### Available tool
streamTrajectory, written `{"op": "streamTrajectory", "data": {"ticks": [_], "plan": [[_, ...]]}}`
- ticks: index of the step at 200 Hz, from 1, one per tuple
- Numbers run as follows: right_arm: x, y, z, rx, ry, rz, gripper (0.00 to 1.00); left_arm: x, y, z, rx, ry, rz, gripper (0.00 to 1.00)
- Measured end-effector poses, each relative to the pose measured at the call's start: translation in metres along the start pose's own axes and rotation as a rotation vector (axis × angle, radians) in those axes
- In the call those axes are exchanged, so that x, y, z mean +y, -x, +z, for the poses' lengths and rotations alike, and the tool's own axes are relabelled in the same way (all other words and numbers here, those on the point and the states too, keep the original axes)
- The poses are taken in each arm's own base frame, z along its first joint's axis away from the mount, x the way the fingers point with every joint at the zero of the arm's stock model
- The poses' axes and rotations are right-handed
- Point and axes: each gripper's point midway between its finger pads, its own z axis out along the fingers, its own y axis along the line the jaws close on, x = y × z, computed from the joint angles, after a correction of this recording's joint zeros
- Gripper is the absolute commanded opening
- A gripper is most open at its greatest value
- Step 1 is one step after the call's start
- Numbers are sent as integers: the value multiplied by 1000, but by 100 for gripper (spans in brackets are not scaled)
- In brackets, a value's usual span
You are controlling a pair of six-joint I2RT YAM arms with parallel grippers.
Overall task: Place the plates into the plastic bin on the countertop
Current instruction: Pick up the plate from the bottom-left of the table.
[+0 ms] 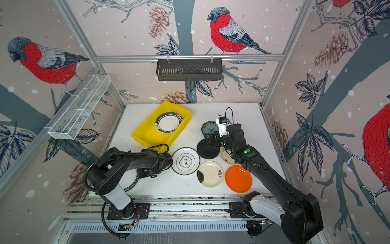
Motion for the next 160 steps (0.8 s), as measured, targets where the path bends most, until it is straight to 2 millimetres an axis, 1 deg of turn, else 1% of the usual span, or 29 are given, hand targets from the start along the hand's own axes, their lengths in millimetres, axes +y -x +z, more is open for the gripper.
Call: {"op": "streamTrajectory", "data": {"ticks": [27,47,56,81,92,160], "plan": [[0,0,0,0,0,0,78,0,1,0,-2,0,1,11],[0,0,0,0,0,0,78,-1,2,-1,-5,0,4,9],[0,-1,0,1,-1,0,78,-1,2,0,-6,2,8,6],[0,0,0,0,-1,0,78,0,2,0,-9,7,20,3],[0,0,-1,-1,-1,-1,78,0,2,0,-10,8,24,1],[-2,0,-1,-3,-9,0,78,-9,5,-7,-25,-10,46,0]]}}
